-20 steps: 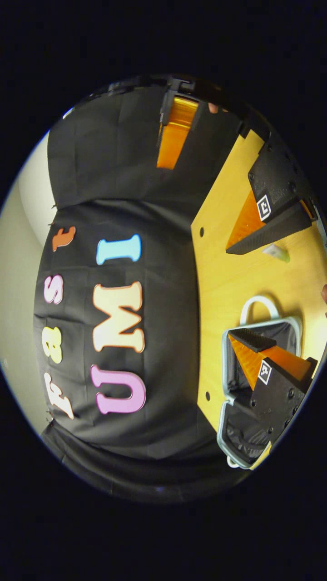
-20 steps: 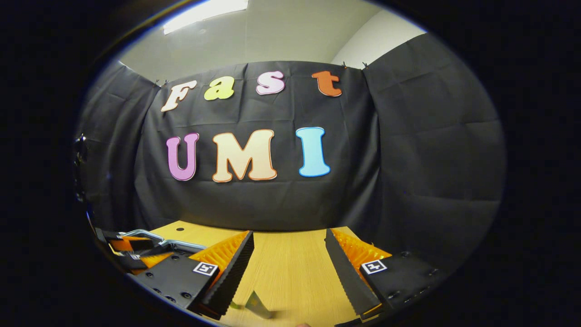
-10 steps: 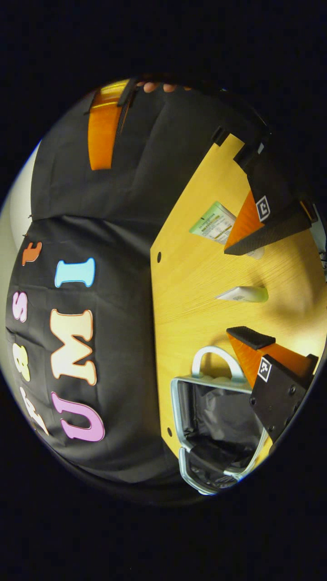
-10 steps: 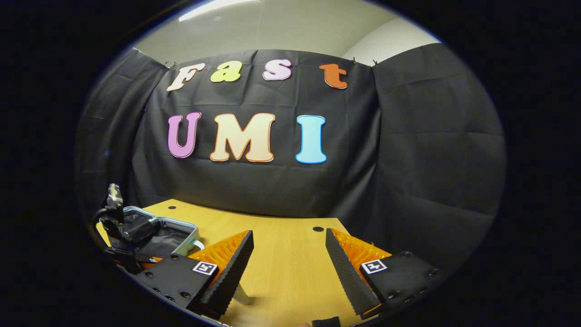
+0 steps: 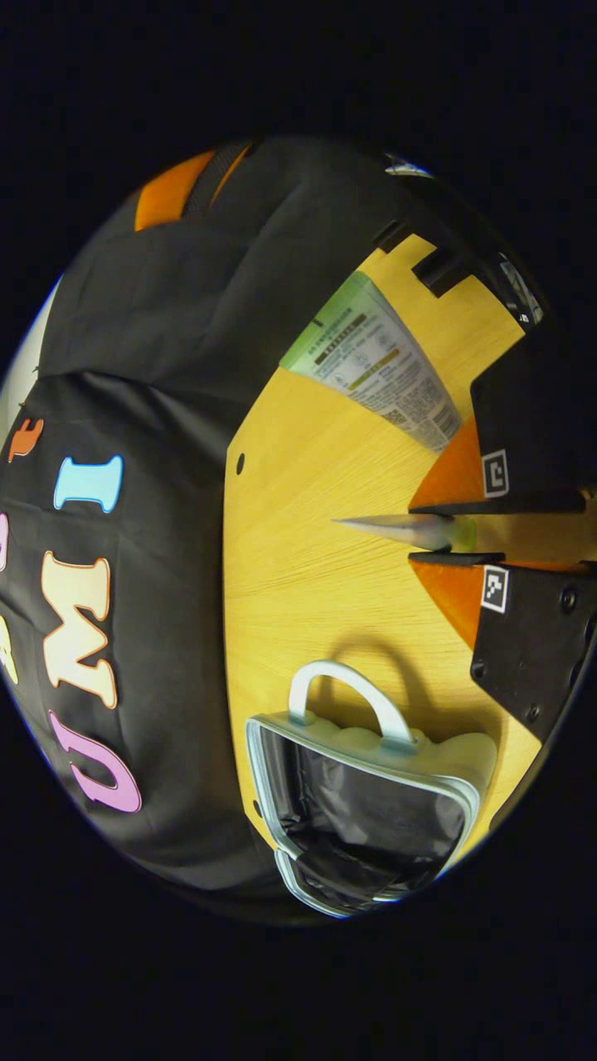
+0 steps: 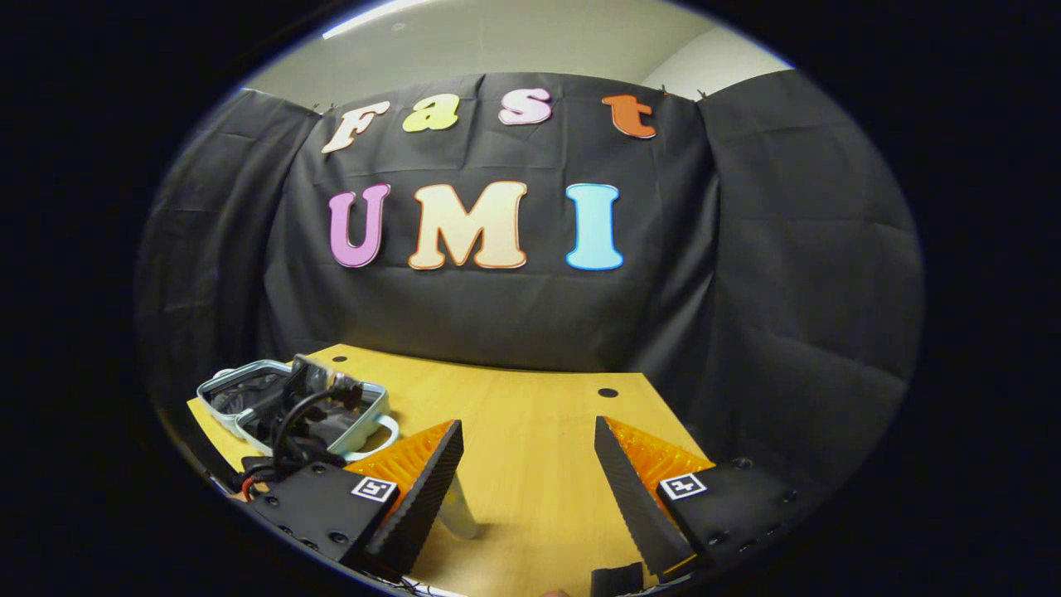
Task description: First open the suitcase, pack the skin care products into it, and then close the suitcase.
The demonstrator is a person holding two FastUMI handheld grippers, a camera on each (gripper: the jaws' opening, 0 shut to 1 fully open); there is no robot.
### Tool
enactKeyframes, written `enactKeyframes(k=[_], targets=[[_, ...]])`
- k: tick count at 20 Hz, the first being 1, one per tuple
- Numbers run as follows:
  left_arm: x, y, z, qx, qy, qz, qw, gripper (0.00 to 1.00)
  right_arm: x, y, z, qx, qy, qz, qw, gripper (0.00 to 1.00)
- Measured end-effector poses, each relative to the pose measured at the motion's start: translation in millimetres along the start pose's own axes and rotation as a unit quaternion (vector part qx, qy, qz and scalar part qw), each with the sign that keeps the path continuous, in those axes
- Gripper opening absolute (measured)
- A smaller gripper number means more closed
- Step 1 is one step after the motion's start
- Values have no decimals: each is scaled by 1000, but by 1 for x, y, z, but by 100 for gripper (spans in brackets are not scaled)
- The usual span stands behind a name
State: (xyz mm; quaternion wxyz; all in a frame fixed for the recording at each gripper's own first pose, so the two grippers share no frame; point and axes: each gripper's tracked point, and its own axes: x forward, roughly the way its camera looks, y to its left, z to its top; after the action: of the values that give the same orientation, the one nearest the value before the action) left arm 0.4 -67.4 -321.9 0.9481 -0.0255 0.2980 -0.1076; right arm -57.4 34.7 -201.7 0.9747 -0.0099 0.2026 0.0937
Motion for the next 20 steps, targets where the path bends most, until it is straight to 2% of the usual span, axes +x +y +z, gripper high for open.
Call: enactKeyframes(k=[1, 6, 9, 14, 16, 18, 19, 20], targets=[[-4, 3, 3, 1, 8, 1, 1000, 12, 1, 7, -9, -5, 4, 7, 1000, 100], [-42, 20, 35, 12, 3, 12, 1000, 11, 15, 40, -58, -12, 33, 42, 999, 99], [-70, 27, 54, 8, -4, 24, 1000, 11, 24, 47, -88, -15, 50, 45, 998, 99], [-111, 41, 81, -4, -15, 48, 999, 11, 46, 57, -157, -8, 119, 61, 991, 99], [-124, 50, 91, -14, -24, 61, 998, 11, 51, 61, -174, -13, 132, 68, 989, 92], [-137, 64, 91, -19, -26, 77, 996, 11, 58, 66, -186, -19, 142, 71, 987, 80], [-140, 71, 90, -23, -24, 87, 996, 11, 59, 66, -186, -27, 143, 68, 987, 60], [-146, 79, 84, -27, -17, 98, 995, 11, 60, 67, -184, -30, 140, 69, 987, 49]])
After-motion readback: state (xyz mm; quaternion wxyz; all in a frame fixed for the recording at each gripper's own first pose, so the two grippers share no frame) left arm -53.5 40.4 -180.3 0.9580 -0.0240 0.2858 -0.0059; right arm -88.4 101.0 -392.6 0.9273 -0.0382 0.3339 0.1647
